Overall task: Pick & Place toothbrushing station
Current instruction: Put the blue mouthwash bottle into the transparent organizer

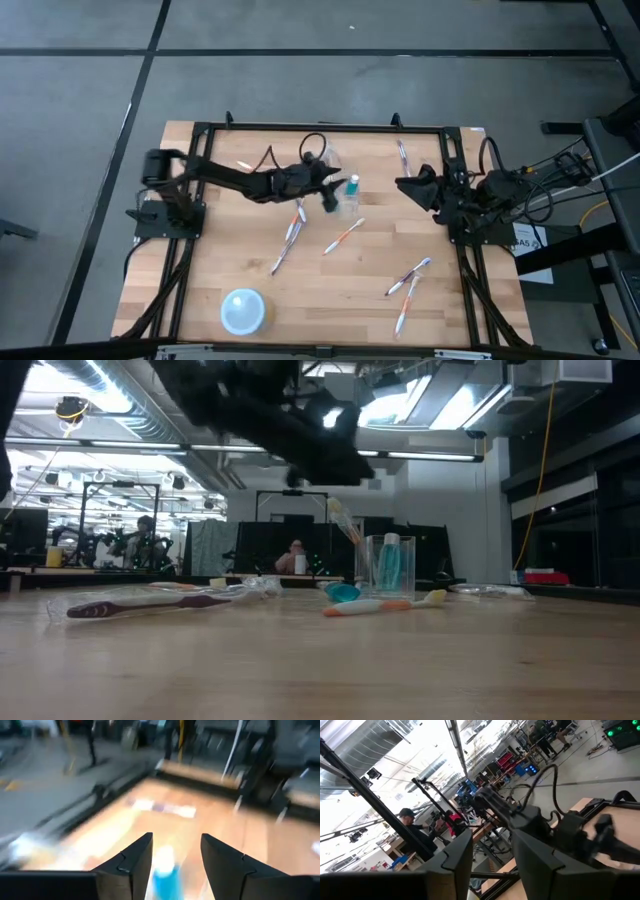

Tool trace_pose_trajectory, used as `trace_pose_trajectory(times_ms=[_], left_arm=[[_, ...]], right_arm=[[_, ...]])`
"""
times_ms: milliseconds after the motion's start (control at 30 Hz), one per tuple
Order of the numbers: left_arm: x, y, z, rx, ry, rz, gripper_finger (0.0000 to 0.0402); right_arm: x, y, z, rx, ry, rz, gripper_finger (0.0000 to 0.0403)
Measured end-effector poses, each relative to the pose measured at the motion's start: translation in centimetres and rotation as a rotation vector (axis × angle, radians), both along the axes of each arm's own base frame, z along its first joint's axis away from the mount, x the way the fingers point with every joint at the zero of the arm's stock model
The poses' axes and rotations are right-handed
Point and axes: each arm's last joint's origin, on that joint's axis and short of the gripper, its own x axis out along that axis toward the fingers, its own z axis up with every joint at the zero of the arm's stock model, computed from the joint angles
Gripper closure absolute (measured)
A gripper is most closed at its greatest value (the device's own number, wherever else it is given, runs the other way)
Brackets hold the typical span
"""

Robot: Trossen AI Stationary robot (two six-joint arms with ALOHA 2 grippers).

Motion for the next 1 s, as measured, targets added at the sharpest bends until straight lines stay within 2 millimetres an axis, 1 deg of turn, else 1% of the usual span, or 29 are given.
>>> trace_pose_trajectory(times_ms=[33, 100, 200, 300, 367, 433, 500, 633, 733, 833, 1000], left_arm=[[-0.7, -0.3, 0.1, -0.033, 0.062, 0.036, 0.0245], [-2.3, -1.1, -0.5, -0.153, 0.173, 0.163, 0.0249], [-4.0, -1.5, -1.9, -0.41, 0.221, 0.374, 0.0255], [-4.4, -1.2, -2.5, -0.657, 0.144, 0.506, 0.0258], [-4.0, -0.8, -2.6, -0.762, 0.064, 0.547, 0.0258], [-3.2, -0.2, -2.4, -0.815, -0.026, 0.526, 0.0257], [-2.9, 0.7, -2.6, -0.842, -0.056, 0.525, 0.0257], [-3.0, 2.5, -4.9, -0.91, 0.039, 0.574, 0.0259], [-2.5, 3.4, -6.2, -0.965, 0.068, 0.521, 0.0256], [-1.7, 3.9, -6.5, -0.962, 0.037, 0.454, 0.0246], [-1.2, 4.5, -6.9, -0.937, 0.074, 0.462, 0.023]], right_arm=[[0.0, 0.1, 0.0, -0.001, 0.0, 0.003, 0.0261], [-0.1, 0.1, 0.0, -0.004, 0.002, -0.001, 0.0261], [-0.1, 0.3, 0.0, -0.015, 0.005, -0.013, 0.0261], [-0.2, 0.4, 0.0, -0.018, 0.006, -0.023, 0.0261], [-0.3, 0.4, 0.1, -0.023, -0.002, -0.026, 0.0261], [-0.3, 0.5, 0.2, -0.03, -0.014, -0.027, 0.0261], [-0.4, 0.5, 0.4, -0.038, -0.027, -0.027, 0.0261], [-0.5, 0.6, 0.7, -0.062, -0.052, -0.024, 0.0261], [-0.6, 0.7, 0.9, -0.083, -0.067, -0.025, 0.0261], [-0.7, 0.8, 0.9, -0.089, -0.069, -0.036, 0.0261], [-0.8, 1.0, 1.0, -0.09, -0.072, -0.025, 0.0261]])
